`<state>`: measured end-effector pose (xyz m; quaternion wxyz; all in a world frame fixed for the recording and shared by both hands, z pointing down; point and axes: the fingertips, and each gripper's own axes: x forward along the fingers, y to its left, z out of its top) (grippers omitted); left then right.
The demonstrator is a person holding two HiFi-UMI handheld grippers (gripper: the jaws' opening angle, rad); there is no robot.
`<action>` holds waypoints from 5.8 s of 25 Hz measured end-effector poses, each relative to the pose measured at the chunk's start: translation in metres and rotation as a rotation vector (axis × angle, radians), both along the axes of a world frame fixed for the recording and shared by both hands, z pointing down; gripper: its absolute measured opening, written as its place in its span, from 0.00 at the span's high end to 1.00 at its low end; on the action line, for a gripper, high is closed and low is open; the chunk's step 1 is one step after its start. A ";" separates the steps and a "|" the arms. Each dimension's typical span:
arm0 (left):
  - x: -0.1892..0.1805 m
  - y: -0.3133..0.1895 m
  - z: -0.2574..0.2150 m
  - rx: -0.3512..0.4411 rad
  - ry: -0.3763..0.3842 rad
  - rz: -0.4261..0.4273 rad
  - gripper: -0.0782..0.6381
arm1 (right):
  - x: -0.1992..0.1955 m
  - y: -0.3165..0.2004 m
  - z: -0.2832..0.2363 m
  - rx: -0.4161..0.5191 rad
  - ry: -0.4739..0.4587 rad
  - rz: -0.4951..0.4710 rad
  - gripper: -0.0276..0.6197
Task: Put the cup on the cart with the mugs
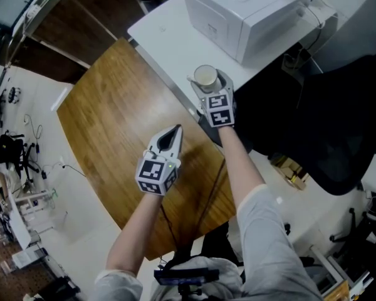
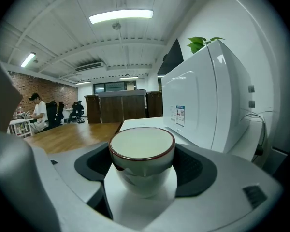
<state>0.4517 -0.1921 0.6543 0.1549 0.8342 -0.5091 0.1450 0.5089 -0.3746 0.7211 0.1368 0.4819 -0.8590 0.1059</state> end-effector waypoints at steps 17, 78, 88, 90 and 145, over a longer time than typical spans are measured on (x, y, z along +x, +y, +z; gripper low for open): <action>-0.009 0.045 -0.030 0.011 0.000 -0.002 0.89 | 0.015 0.058 -0.068 0.029 0.001 0.020 0.36; -0.199 0.531 -0.185 0.190 -0.054 -0.149 0.88 | -0.067 0.668 -0.247 0.013 -0.035 -0.144 0.36; -0.319 0.548 -0.189 0.204 -0.038 -0.237 0.88 | -0.191 0.684 -0.254 0.022 -0.032 -0.241 0.36; -0.347 0.551 -0.184 0.208 -0.039 -0.226 0.89 | -0.219 0.687 -0.252 0.019 -0.031 -0.237 0.36; -0.736 0.255 -0.219 0.245 -0.047 -0.329 0.88 | -0.642 0.366 -0.269 0.038 -0.032 -0.398 0.36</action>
